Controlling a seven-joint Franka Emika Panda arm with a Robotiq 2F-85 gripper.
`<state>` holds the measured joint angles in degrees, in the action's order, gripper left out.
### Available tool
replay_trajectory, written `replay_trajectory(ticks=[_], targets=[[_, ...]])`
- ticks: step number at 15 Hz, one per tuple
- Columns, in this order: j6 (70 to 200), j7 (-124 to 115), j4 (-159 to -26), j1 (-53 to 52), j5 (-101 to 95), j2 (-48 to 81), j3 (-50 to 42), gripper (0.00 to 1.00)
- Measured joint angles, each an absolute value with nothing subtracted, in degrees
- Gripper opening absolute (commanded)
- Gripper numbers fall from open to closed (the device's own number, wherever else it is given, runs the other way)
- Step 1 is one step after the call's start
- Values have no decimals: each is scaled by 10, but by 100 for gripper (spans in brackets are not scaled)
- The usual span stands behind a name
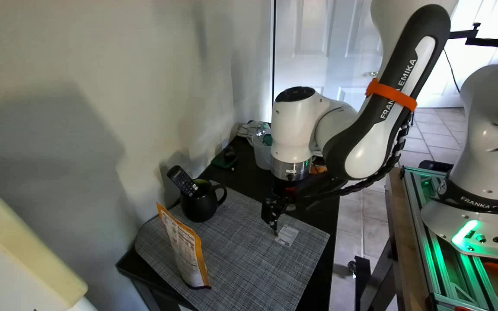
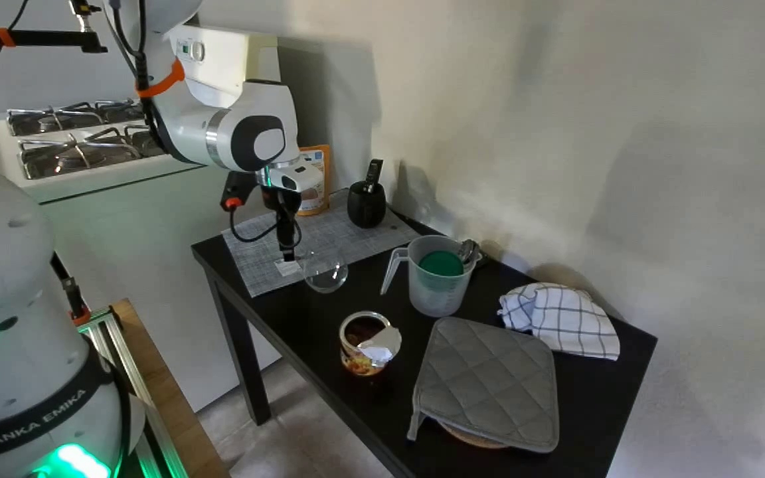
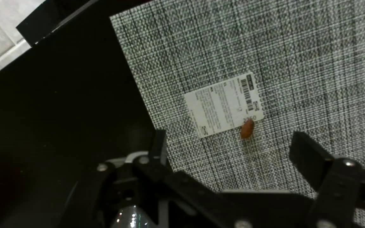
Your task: Pick up the small black object from the gray tray and put it in the orange can
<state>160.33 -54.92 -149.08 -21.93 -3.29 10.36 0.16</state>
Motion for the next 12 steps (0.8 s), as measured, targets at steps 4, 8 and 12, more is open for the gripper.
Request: replay_trajectory(ticks=[4, 8, 12], targets=[[1589, -571, -1467, -234, -46, 118, 4, 93], [1606, -604, -1457, -246, -55, 142, 1, 77], [1656, -628, -1453, -261, -58, 170, -22, 56]])
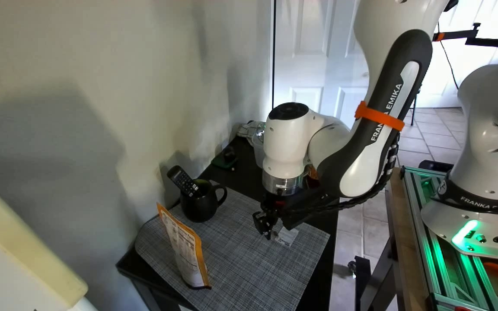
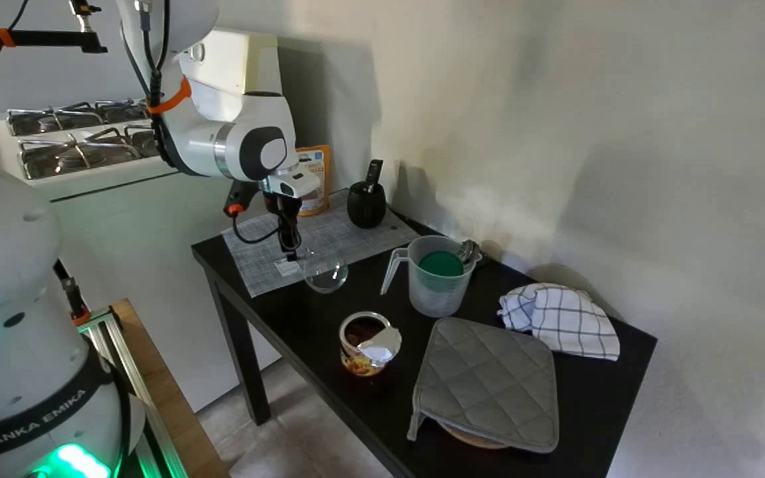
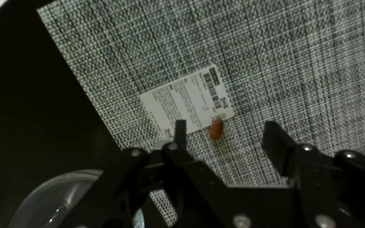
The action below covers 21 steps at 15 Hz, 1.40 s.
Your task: Pick up the small black object from the gray tray and put it in the orange can
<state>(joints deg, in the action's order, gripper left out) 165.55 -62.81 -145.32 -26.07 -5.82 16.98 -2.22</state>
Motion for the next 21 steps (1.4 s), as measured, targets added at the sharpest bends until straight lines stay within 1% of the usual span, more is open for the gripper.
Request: replay_trajectory(ticks=[2, 3, 5, 6, 7, 8, 9, 10, 11, 12, 14, 15, 16, 17, 21], targets=[[1677, -631, -1451, -274, -58, 183, -42, 56], [1682, -635, -1448, -284, -58, 190, -53, 51], [1685, -645, -1441, -306, -58, 204, -76, 50], [1686, -653, -1437, -317, -58, 210, -85, 46], [1686, -659, -1435, -328, -58, 210, -94, 49], [1686, -662, -1435, -338, -58, 211, -101, 48], [1686, -664, -1434, -346, -58, 211, -108, 52], [1686, -665, -1434, -354, -58, 212, -113, 51], [1686, -666, -1434, -361, -58, 212, -118, 58], [1686, -667, -1434, -368, -58, 213, -123, 57], [1686, -669, -1433, -380, -58, 214, -131, 63], [1686, -670, -1432, -385, -58, 215, -135, 52], [1686, -672, -1432, -391, -58, 216, -139, 51], [1686, -681, -1432, -396, -58, 217, -142, 36], [1684, -723, -1432, -414, -58, 215, -153, 2]])
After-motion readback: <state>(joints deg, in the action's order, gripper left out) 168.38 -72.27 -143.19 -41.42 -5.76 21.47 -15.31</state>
